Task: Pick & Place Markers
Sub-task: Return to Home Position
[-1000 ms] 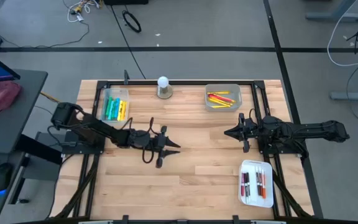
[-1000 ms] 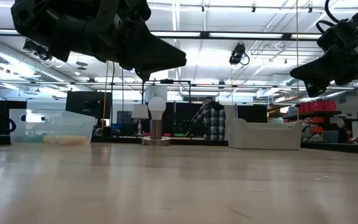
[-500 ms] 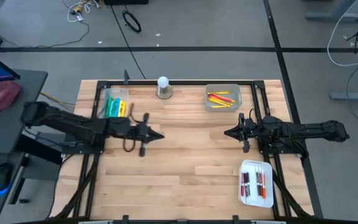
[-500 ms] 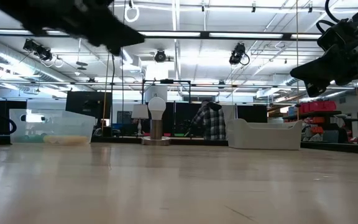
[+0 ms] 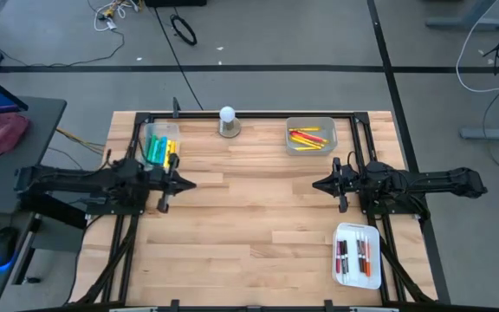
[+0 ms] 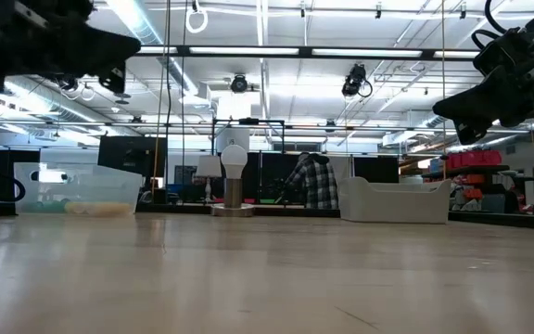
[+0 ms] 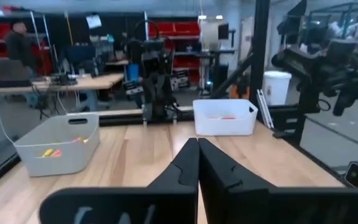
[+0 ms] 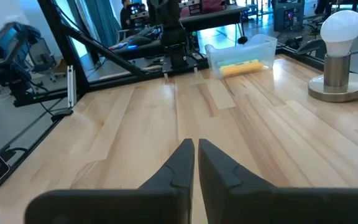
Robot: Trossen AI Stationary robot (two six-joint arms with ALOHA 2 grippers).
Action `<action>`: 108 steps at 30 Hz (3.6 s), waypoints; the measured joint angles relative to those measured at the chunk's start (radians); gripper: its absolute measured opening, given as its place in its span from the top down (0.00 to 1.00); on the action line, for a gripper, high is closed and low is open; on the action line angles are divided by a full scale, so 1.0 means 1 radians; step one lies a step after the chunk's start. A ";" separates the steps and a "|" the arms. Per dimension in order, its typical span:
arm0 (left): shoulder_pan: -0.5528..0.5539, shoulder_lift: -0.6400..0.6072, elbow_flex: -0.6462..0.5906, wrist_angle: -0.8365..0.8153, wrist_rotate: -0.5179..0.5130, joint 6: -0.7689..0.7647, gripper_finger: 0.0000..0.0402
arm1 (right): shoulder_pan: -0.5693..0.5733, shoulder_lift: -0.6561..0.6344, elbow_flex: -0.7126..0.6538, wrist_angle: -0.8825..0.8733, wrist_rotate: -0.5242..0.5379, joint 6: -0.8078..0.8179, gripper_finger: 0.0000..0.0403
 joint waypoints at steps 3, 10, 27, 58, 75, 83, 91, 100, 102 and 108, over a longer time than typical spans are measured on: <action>0.028 -0.122 -0.052 -0.026 0.010 -0.013 0.99 | 0.000 0.000 0.000 0.000 0.000 0.000 0.93; 0.042 -0.337 -0.093 -0.231 0.027 -0.019 0.99 | 0.000 0.000 0.000 -0.001 0.000 0.000 0.93; -0.101 -0.449 -0.094 -0.385 -0.035 0.001 0.99 | 0.000 0.000 0.000 -0.001 0.000 0.000 0.93; -0.200 -0.428 -0.095 -0.385 -0.257 0.019 0.97 | 0.000 0.000 0.000 -0.001 0.000 0.000 0.93; -0.200 -0.428 -0.095 -0.381 -0.254 0.018 0.97 | 0.078 -0.186 0.000 -0.004 0.001 0.005 0.93; -0.200 -0.428 -0.095 -0.382 -0.253 0.018 0.97 | 0.087 -0.222 0.002 -0.018 -0.011 0.014 0.93; -0.200 -0.428 -0.095 -0.385 -0.253 0.018 0.96 | 0.087 -0.222 0.001 -0.047 -0.031 -0.104 0.93; -0.200 -0.428 -0.095 -0.385 -0.253 0.018 0.97 | 0.087 -0.222 0.001 -0.046 -0.034 -0.154 0.93; -0.200 -0.428 -0.095 -0.385 -0.253 0.018 0.96 | 0.087 -0.222 0.001 -0.045 -0.034 -0.141 0.93; -0.200 -0.428 -0.095 -0.385 -0.253 0.018 0.97 | 0.087 -0.222 0.001 -0.044 -0.033 -0.147 0.93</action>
